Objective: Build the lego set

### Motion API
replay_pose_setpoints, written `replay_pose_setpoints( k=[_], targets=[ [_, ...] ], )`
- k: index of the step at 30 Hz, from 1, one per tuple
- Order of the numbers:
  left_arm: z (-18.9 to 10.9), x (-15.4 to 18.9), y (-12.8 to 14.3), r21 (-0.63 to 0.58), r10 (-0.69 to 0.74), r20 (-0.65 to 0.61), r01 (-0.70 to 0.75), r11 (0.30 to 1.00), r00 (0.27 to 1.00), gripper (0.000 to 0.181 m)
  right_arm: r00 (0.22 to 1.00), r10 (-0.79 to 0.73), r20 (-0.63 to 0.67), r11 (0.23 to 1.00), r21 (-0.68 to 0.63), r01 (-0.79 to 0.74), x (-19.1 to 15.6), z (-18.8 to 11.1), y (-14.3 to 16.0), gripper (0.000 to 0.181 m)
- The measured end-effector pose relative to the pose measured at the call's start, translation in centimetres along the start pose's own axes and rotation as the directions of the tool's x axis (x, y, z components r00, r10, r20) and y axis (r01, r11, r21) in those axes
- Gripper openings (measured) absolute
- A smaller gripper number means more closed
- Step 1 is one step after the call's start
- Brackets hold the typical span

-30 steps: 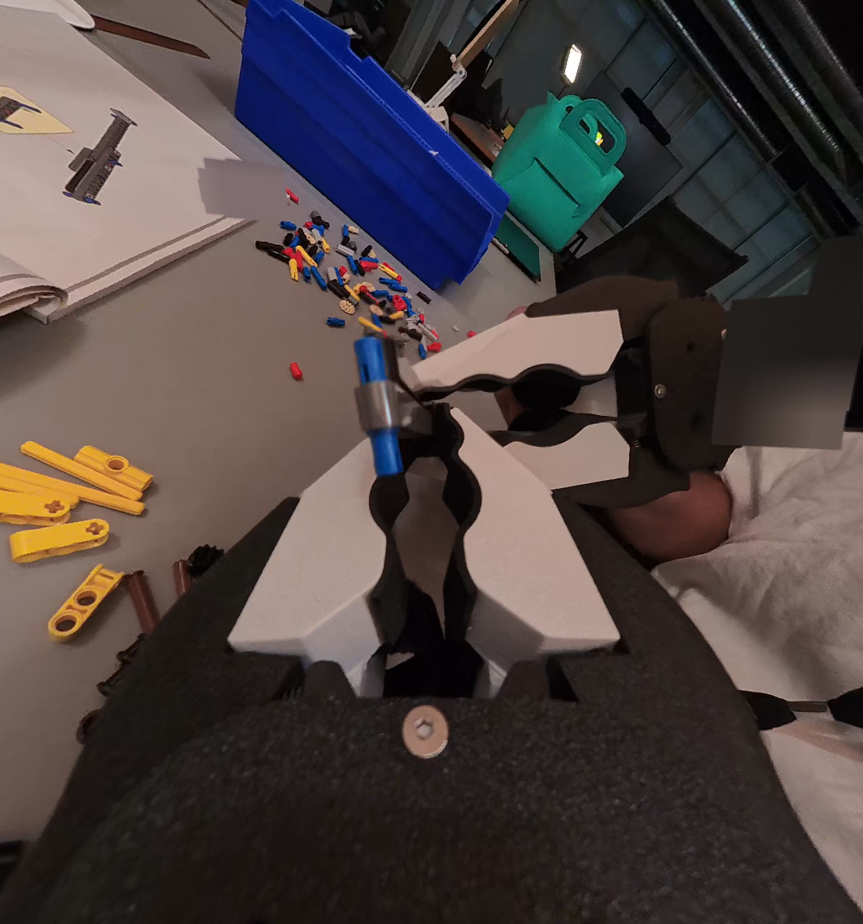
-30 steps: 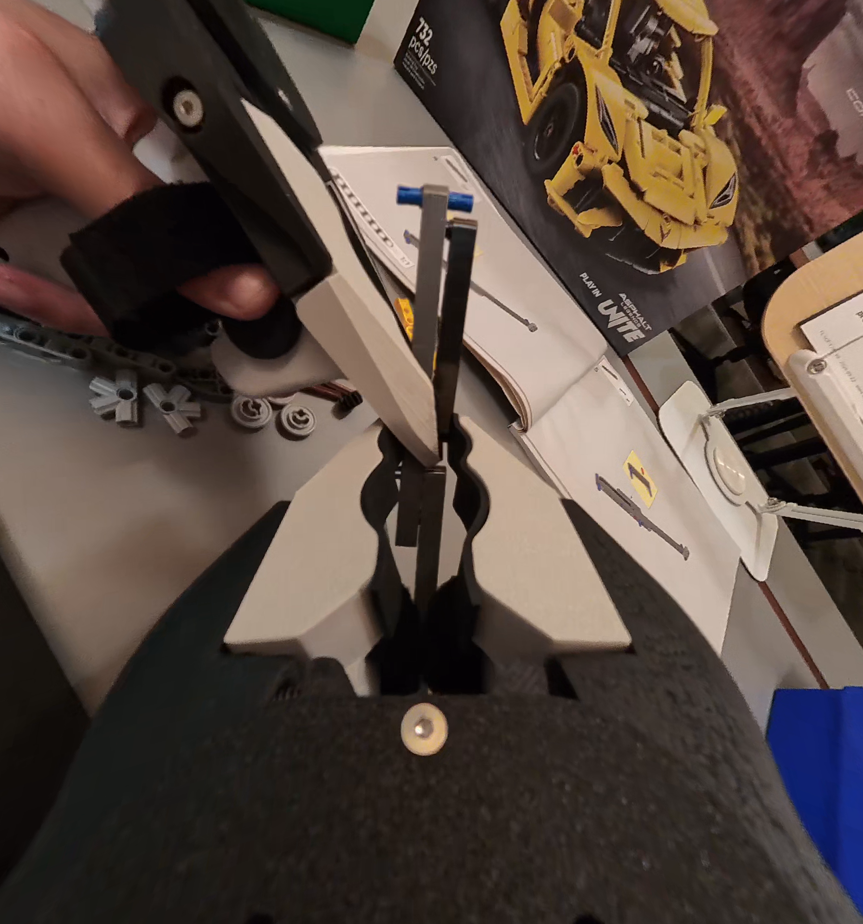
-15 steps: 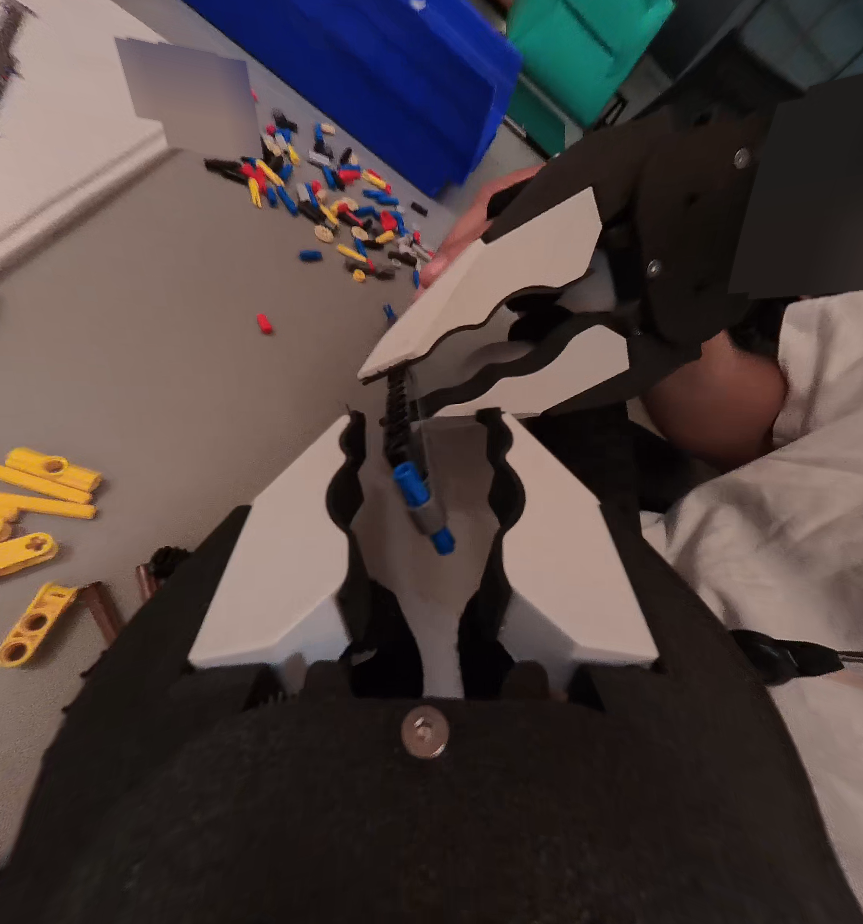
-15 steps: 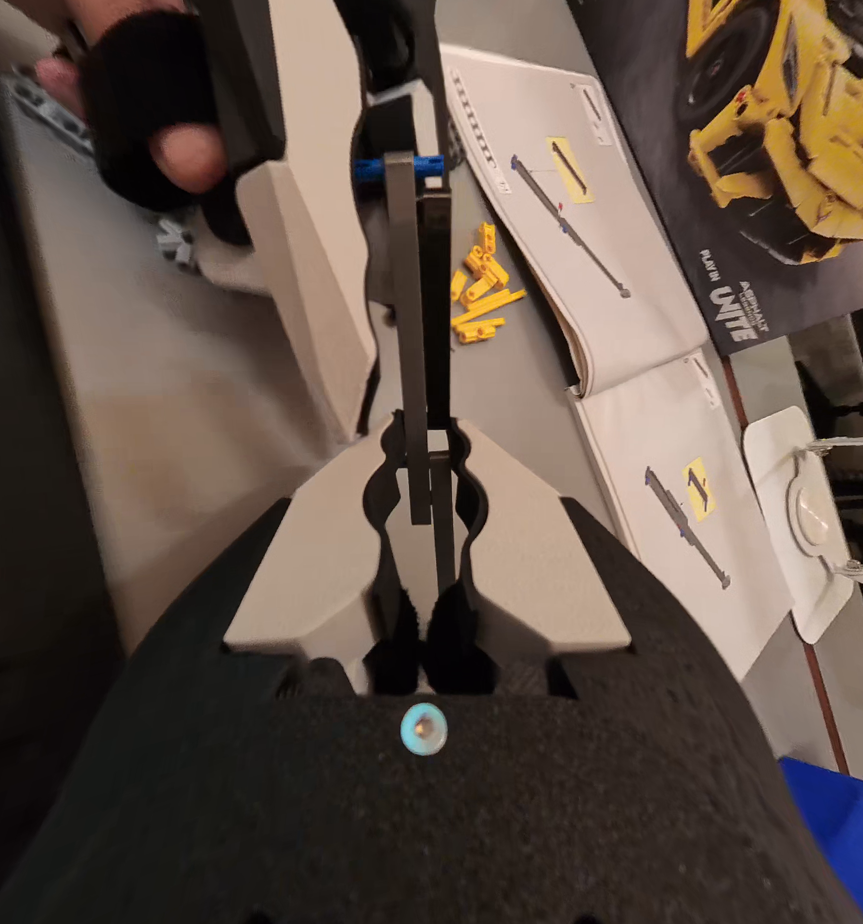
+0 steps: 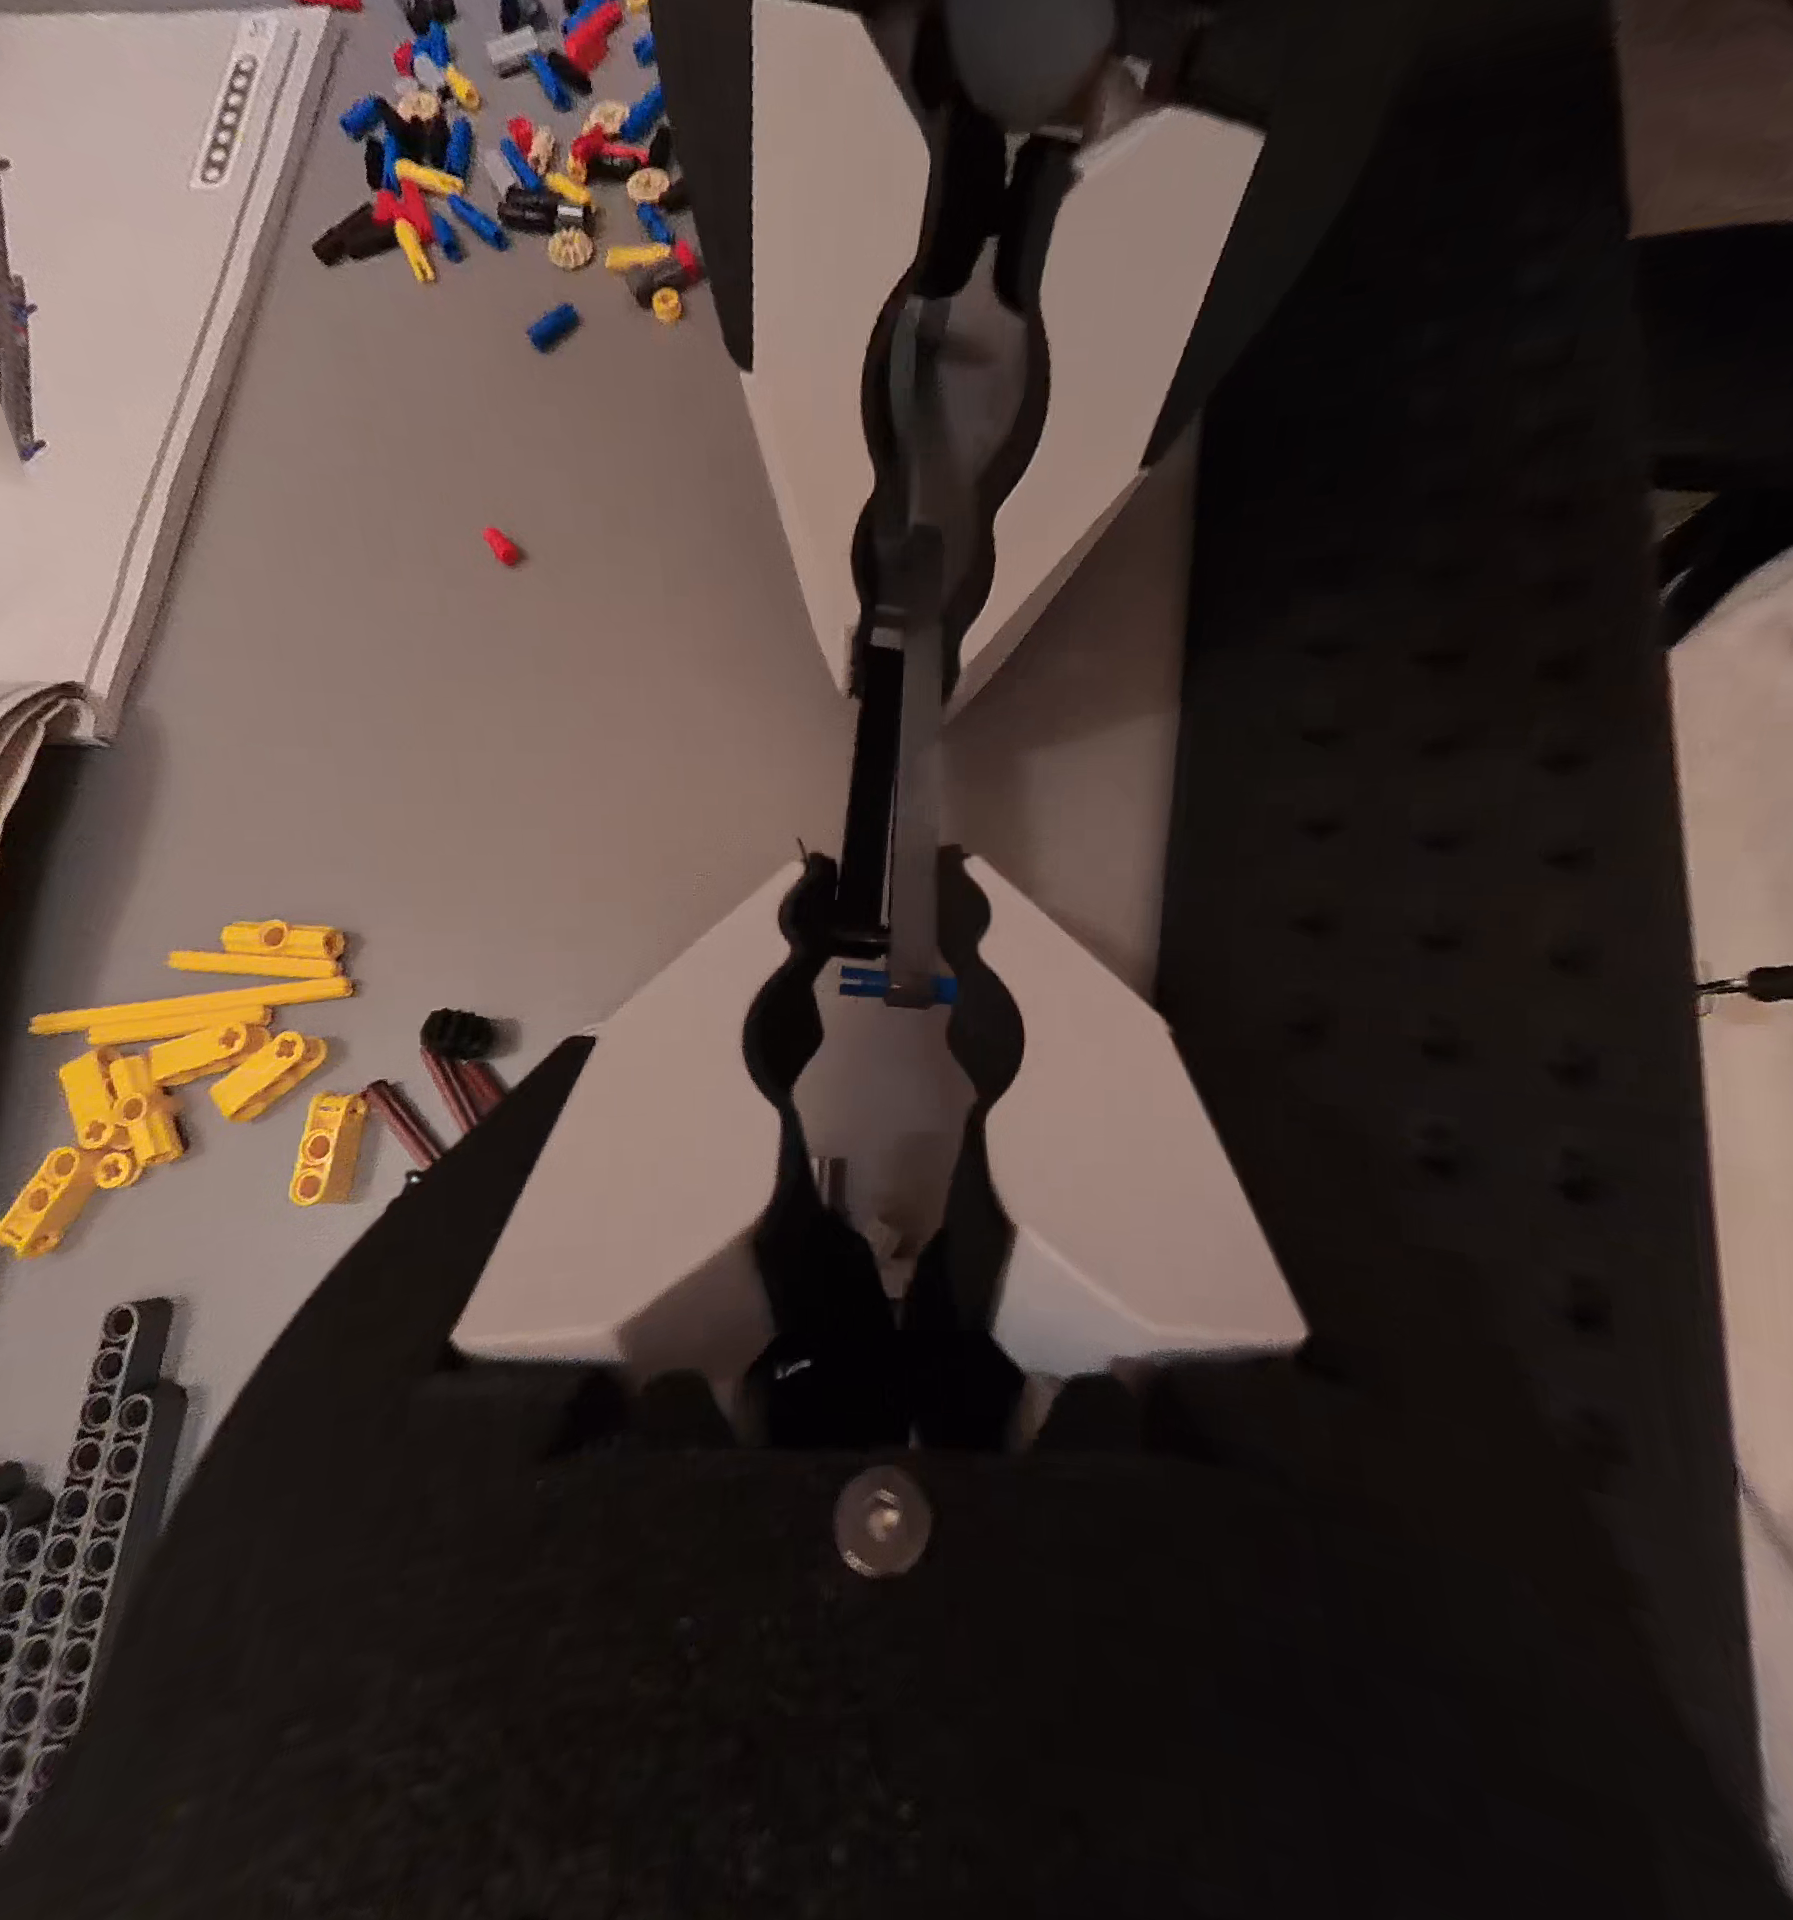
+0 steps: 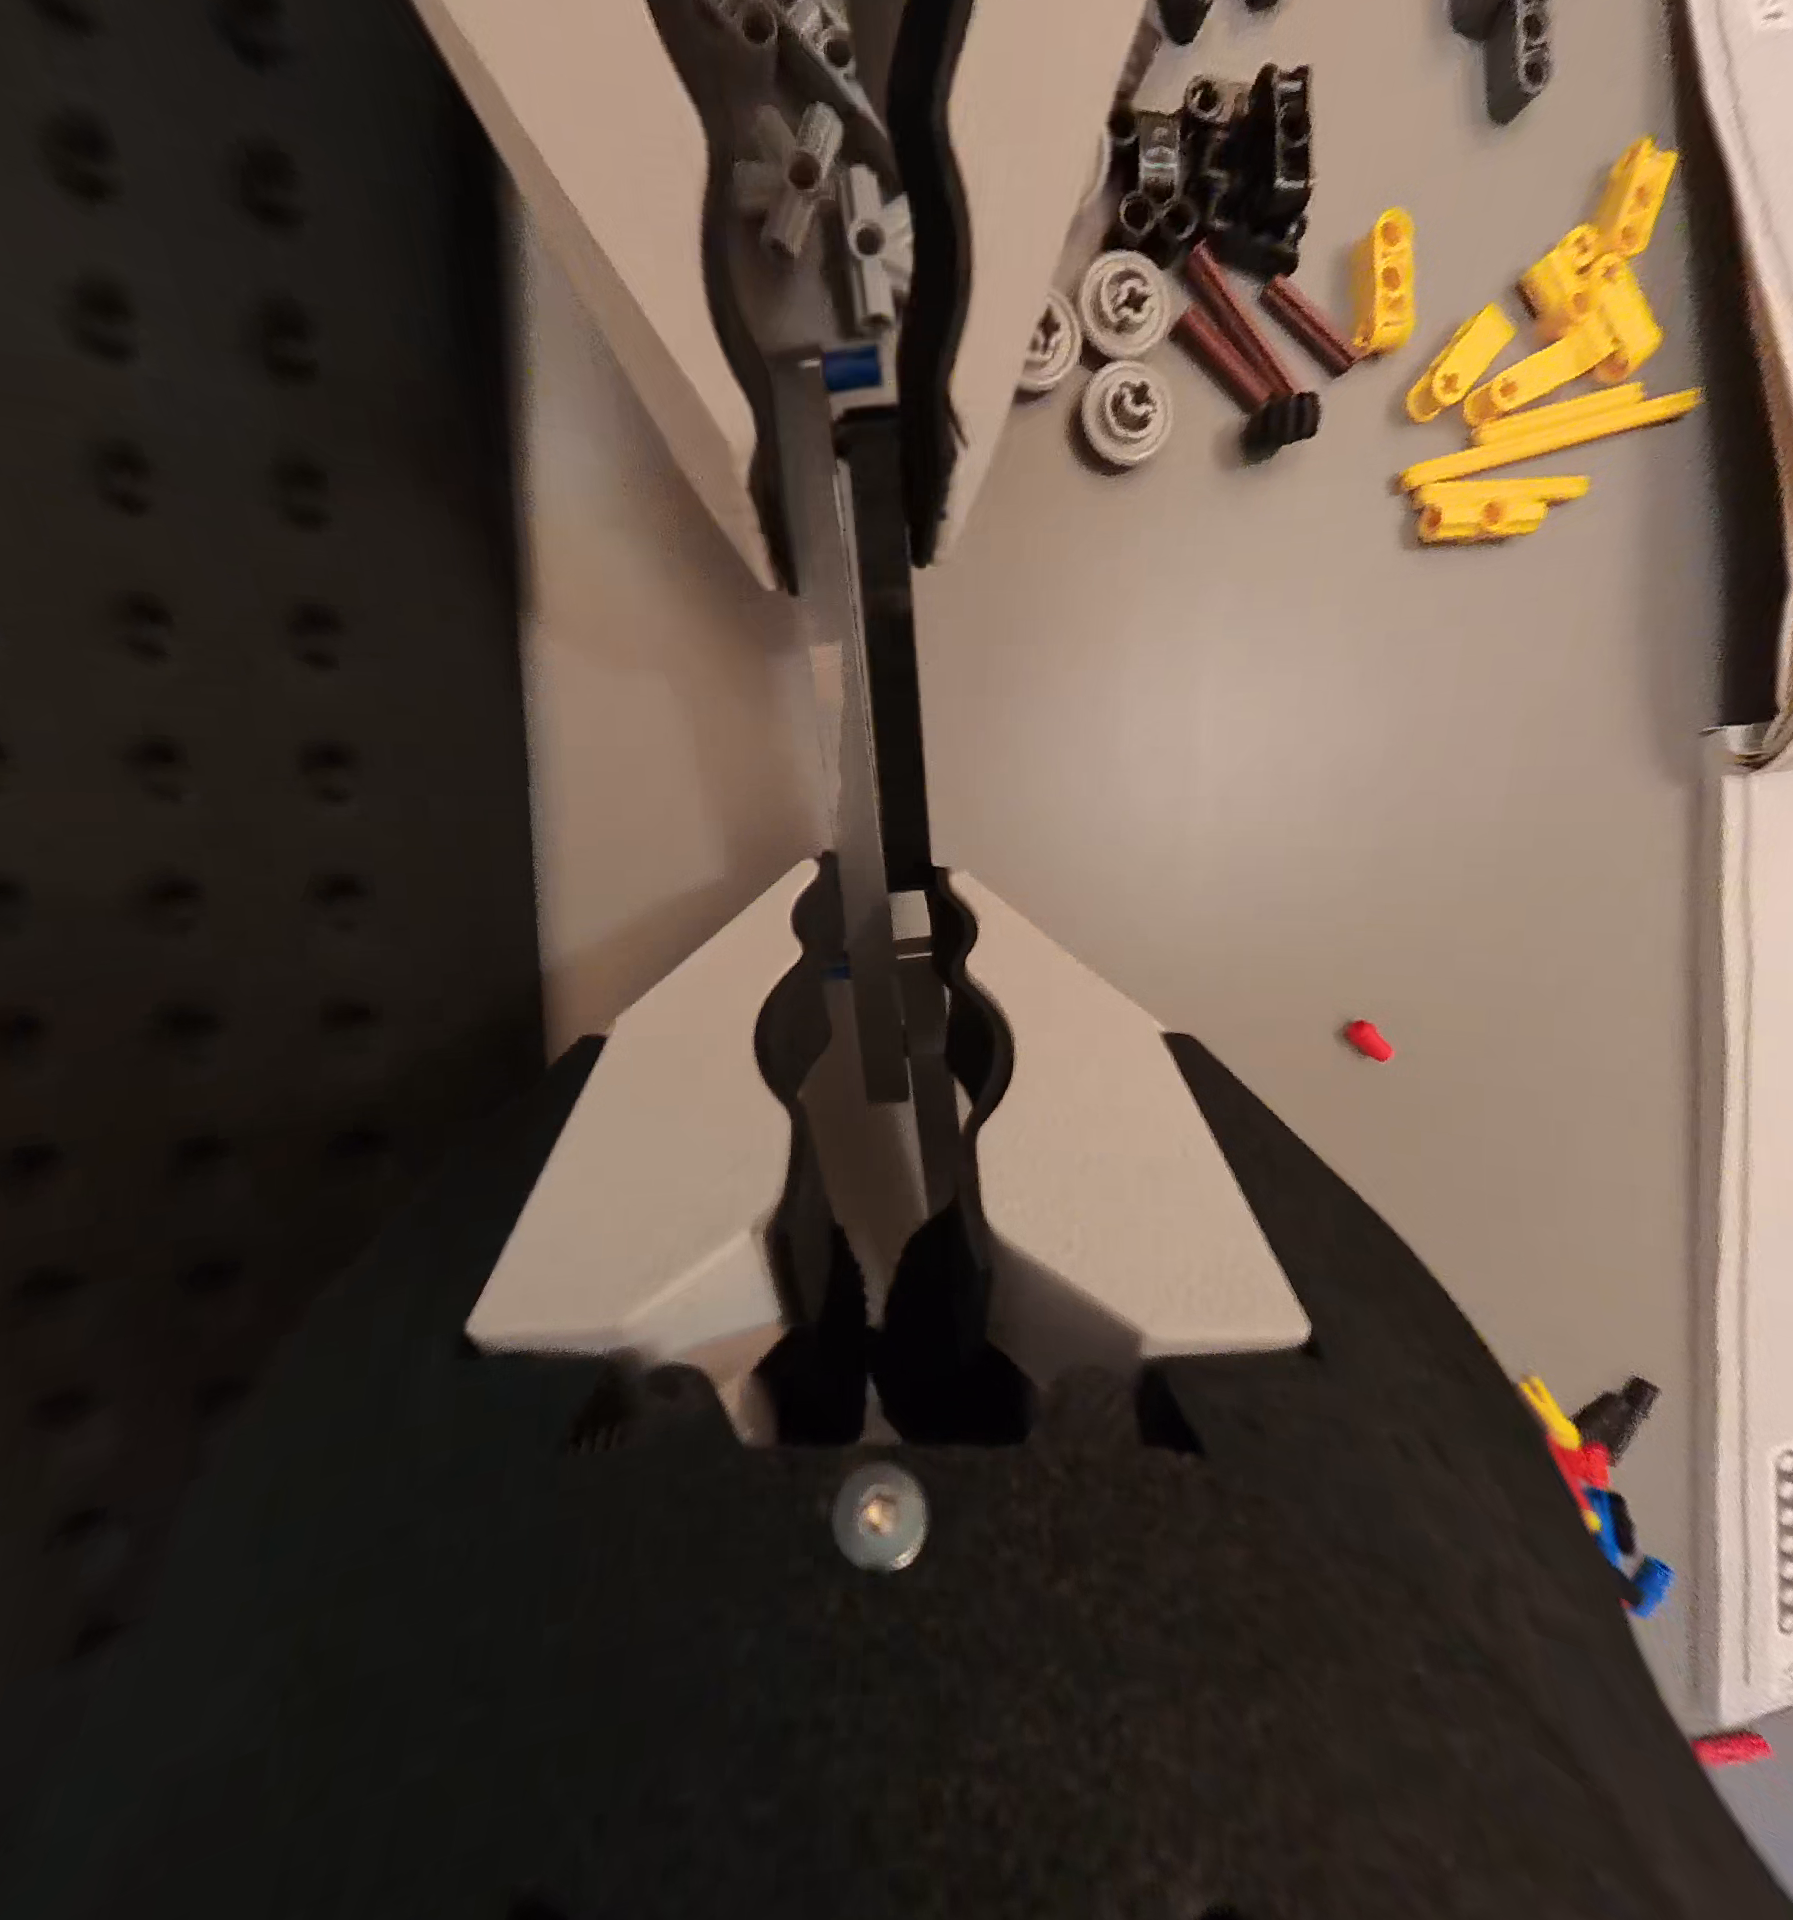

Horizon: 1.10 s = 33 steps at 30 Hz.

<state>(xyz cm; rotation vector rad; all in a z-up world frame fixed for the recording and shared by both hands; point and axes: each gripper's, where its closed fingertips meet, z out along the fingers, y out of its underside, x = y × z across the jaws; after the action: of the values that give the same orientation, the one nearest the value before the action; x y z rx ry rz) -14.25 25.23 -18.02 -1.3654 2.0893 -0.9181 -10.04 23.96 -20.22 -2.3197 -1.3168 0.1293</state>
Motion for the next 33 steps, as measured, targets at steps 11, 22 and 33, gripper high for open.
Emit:
replay_pose_setpoints(
  k=[11, 22, 33],
  targets=[
    [2.1, 0.6, 1.8, -0.071, 0.004, -0.027, -0.006, 0.997, 1.0, 0.017, 1.0, -0.021, 0.01, 0.997, 0.071, 0.02, -0.9, 1.8, -1.4, 0.018],
    [2.0, 0.7, 2.3, -0.081, 0.029, -0.049, -0.033, 0.996, 0.998, 0.016, 0.996, -0.059, 0.061, 0.989, 0.142, 0.05, -1.3, 2.0, -1.7, 0.016],
    [1.9, 0.6, 2.1, -0.061, -0.017, -0.049, 0.014, 0.998, 0.999, 0.016, 0.998, -0.021, 0.051, 0.989, 0.15, 0.013, -1.1, 2.5, -2.7, 0.017]
  ],
)
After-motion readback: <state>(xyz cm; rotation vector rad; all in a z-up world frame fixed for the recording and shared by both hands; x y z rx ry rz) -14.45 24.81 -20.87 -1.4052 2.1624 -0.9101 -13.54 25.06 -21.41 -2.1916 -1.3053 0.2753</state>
